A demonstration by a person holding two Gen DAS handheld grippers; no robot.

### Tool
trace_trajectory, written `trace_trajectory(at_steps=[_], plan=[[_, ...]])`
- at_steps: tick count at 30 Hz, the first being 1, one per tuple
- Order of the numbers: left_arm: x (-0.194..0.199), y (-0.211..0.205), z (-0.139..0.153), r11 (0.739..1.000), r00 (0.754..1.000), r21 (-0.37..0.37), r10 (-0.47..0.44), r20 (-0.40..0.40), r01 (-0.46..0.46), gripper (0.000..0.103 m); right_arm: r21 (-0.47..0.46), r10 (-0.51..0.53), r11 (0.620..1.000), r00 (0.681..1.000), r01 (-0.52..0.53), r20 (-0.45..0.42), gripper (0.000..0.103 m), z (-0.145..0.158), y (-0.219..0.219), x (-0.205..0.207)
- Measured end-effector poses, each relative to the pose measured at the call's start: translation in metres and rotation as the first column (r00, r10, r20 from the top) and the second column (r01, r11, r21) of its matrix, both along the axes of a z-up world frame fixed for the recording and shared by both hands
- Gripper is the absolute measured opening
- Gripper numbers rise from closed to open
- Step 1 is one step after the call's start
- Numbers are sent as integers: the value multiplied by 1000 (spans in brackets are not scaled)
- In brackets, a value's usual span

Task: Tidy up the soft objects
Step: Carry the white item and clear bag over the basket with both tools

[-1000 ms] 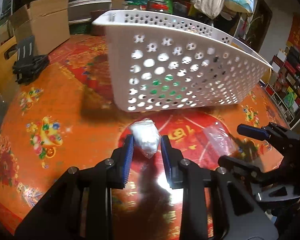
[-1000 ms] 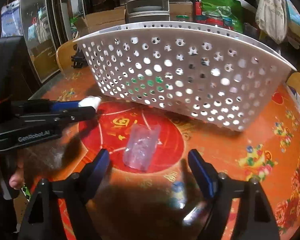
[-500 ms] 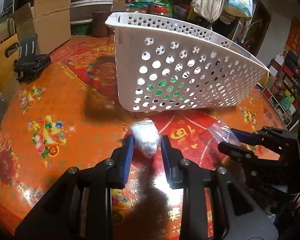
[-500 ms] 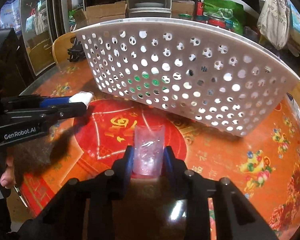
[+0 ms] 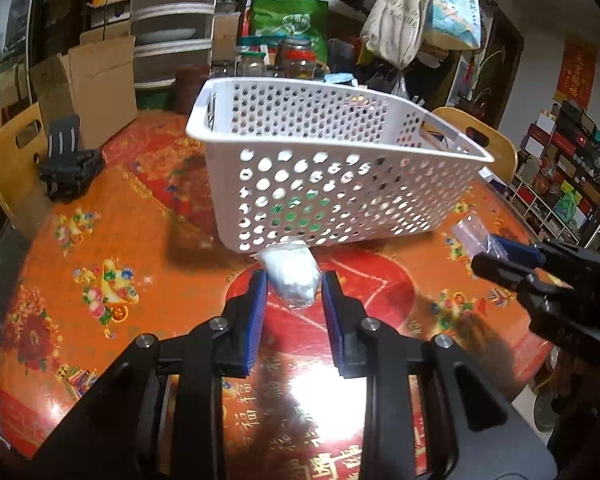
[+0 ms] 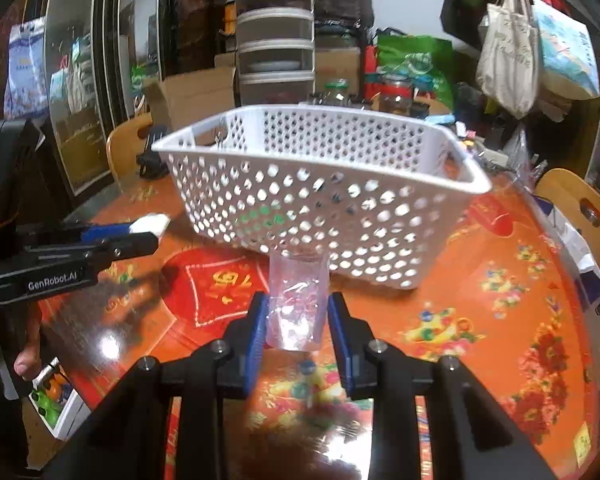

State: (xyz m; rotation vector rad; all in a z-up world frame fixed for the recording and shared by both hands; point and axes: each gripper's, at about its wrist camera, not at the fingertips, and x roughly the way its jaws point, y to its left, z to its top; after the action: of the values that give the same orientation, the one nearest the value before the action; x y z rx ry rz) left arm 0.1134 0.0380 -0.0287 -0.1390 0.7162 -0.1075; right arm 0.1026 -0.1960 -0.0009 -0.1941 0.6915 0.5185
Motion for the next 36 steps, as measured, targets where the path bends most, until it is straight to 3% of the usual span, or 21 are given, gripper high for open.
trace_trajectory(at_steps=[13, 23, 30, 36], plan=[[-16, -16, 39, 1000, 998, 19, -20, 61, 19, 26, 42, -41, 998, 997, 39, 65, 29, 39, -34, -7], [-11, -15, 86, 999, 993, 21, -41, 112, 39, 26, 50, -58, 997, 993, 53, 107, 29, 69, -43, 4], [14, -10, 131, 999, 989, 31, -42, 144, 38, 26, 51, -67, 997, 989, 61, 130, 29, 101, -40, 30], [61, -3, 155, 999, 994, 29, -27, 102, 24, 26, 30, -73, 997, 991, 70, 111, 29, 125, -31, 69]])
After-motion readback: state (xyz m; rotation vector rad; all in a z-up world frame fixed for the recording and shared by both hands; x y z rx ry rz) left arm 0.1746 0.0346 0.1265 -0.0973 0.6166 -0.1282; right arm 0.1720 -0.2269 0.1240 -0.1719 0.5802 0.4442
